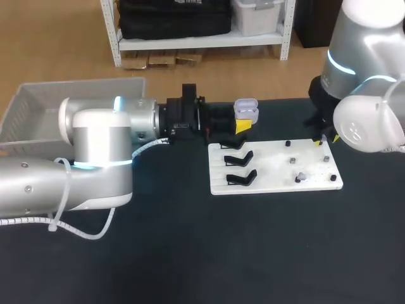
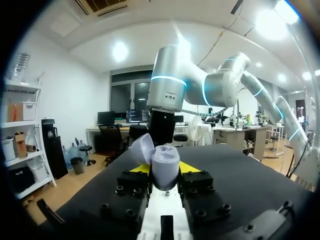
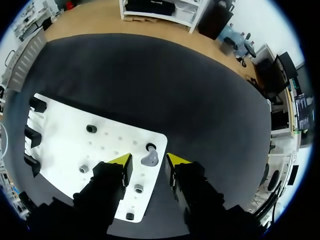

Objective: Pick up each earbud case from the left stands, insert the matching earbuds, close the lid, and place the case in the box.

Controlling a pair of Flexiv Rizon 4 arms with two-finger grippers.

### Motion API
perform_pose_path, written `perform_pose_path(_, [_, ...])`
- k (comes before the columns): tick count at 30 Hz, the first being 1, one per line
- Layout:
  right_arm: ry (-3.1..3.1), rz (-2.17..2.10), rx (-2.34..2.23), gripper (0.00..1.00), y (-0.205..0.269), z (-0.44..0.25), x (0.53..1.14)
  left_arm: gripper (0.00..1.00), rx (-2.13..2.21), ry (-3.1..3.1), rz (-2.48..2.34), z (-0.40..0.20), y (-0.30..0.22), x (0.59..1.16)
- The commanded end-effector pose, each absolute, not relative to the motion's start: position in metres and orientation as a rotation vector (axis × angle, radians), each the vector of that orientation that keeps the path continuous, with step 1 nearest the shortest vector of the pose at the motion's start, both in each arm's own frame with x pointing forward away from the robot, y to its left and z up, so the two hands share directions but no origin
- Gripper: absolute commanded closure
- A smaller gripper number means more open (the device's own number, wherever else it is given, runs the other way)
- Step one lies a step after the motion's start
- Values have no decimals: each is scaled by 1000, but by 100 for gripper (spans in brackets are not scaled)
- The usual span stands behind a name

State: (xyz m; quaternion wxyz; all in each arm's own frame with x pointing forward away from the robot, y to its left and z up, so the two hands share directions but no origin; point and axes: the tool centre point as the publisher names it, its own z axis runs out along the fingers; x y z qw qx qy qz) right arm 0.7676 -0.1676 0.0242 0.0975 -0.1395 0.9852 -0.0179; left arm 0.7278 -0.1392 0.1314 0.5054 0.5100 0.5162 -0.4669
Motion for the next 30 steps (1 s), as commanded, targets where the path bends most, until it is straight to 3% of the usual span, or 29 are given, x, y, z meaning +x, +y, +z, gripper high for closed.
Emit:
perform_pose_path(1, [2922, -51, -412, 62, -168, 25, 770, 100, 1222, 1243, -1119, 130, -139, 725])
perform_pose_path(11, [2931, -44, -403, 76, -169, 22, 771, 100, 1222, 1243, -1119, 130, -139, 725])
perform_pose_path(12, [2933, -42, -402, 79, -169, 21, 772, 100, 1222, 1243, -1119, 130, -139, 725])
perform_pose_path(14, [2936, -41, -399, 100, -169, 21, 772, 100, 1222, 1243, -1119, 130, -139, 725])
perform_pose_path(21, [2944, -51, -384, 100, -169, 33, 766, 100, 1222, 1243, -1119, 130, -139, 725])
perform_pose_path(30, [2967, -147, -425, 100, -153, 101, 740, 100, 1222, 1243, -1119, 130, -139, 725])
